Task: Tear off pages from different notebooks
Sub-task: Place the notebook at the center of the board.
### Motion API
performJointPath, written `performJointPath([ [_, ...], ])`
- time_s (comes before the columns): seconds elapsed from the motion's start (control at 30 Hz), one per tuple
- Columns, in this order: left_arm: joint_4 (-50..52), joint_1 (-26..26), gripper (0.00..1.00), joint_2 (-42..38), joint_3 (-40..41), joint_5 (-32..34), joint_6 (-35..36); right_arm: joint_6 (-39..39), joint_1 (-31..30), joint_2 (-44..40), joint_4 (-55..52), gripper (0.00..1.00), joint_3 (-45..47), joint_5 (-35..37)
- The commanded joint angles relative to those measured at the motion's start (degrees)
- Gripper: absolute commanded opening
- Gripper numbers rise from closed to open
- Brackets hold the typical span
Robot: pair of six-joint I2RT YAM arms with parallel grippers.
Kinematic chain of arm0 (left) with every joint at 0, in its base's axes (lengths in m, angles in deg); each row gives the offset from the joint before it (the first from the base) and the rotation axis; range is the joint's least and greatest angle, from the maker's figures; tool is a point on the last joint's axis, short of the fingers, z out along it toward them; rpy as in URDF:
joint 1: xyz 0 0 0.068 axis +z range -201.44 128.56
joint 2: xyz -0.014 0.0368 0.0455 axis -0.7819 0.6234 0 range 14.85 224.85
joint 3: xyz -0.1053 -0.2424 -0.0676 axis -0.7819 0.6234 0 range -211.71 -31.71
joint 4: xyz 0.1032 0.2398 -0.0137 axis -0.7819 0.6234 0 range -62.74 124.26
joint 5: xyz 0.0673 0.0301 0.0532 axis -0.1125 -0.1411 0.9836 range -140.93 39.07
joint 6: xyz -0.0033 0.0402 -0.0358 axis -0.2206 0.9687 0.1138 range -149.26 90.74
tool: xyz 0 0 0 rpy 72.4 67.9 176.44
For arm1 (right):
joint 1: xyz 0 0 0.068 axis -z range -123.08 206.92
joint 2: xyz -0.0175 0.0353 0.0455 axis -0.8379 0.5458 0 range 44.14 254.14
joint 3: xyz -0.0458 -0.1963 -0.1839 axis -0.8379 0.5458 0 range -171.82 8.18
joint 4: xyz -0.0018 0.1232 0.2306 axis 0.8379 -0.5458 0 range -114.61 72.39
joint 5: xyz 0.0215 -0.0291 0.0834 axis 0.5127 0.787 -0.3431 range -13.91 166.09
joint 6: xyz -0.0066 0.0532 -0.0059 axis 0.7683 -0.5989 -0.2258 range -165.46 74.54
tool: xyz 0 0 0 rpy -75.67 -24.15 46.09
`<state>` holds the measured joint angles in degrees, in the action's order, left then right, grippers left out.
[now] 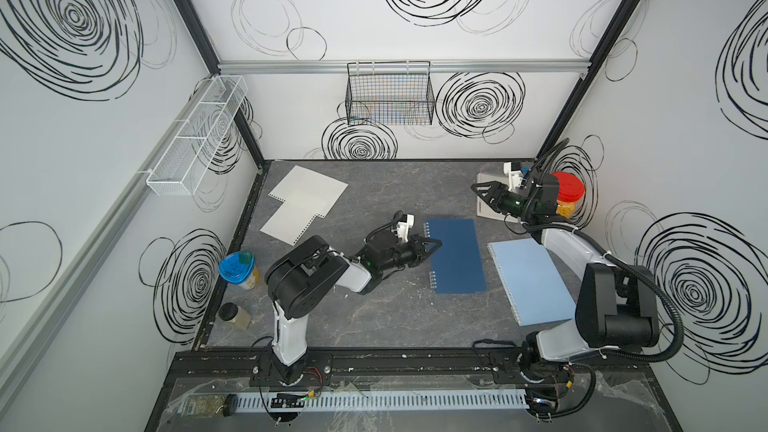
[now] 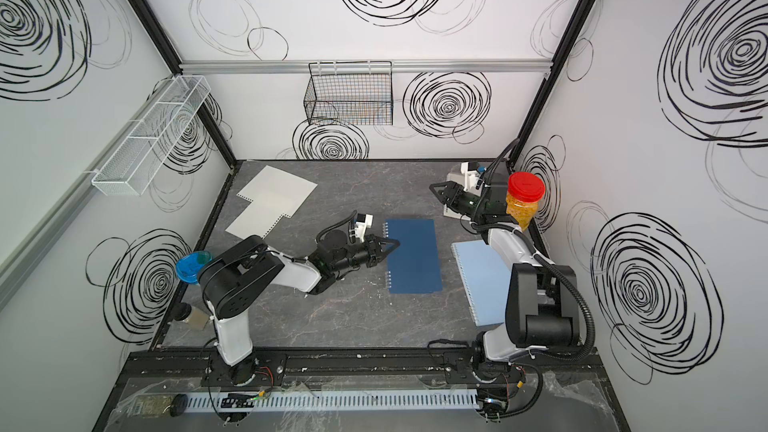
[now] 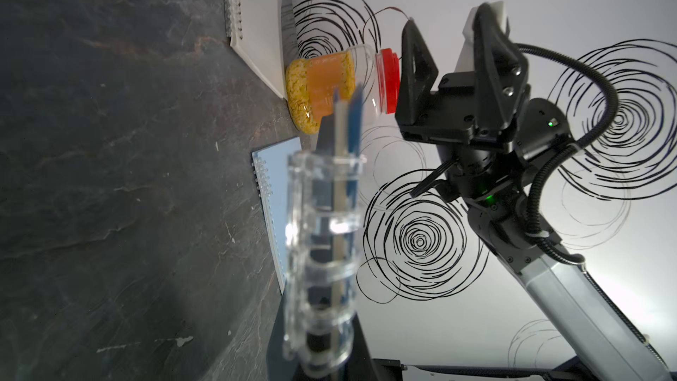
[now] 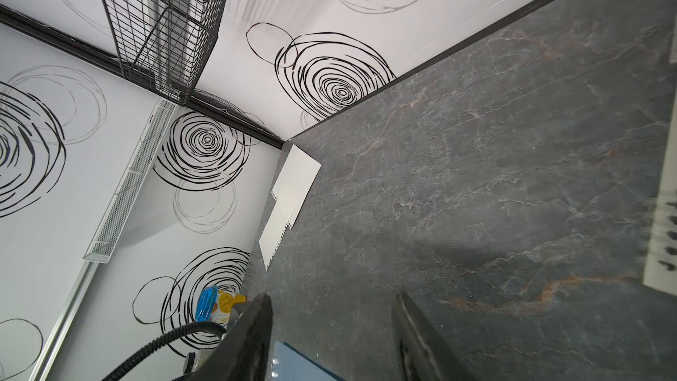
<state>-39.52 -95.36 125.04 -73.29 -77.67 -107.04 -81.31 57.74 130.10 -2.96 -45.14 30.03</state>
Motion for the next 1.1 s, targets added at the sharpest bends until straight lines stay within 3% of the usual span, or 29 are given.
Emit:
performJointPath([
  [0.0,0.68,-2.22,0.0,1.05,-0.24,1.06,-0.74,0.7,0.24,-1.68,0.01,0.55,0.26,-1.22],
  [0.47,3.02,-4.93,0.0,7.63,-3.36,4.51,-6.74,-1.31,0.15,-0.59,4.12,0.55,2.28,-2.31],
  [0.83,11.24,-5.21,0.0,8.72,-7.15,4.15,-2.85,0.14,0.24,-0.88,2.84,0.56,3.06,-2.22],
  [0.93,20.74,-4.3,0.0,5.82,-6.91,4.32,2.68,0.49,0.24,-1.1,2.31,0.56,3.22,-1.97],
  [1.07,30.56,-3.76,0.18,2.7,-7.72,4.2,10.17,1.58,0.23,-1.2,1.09,0.56,3.02,-1.27],
])
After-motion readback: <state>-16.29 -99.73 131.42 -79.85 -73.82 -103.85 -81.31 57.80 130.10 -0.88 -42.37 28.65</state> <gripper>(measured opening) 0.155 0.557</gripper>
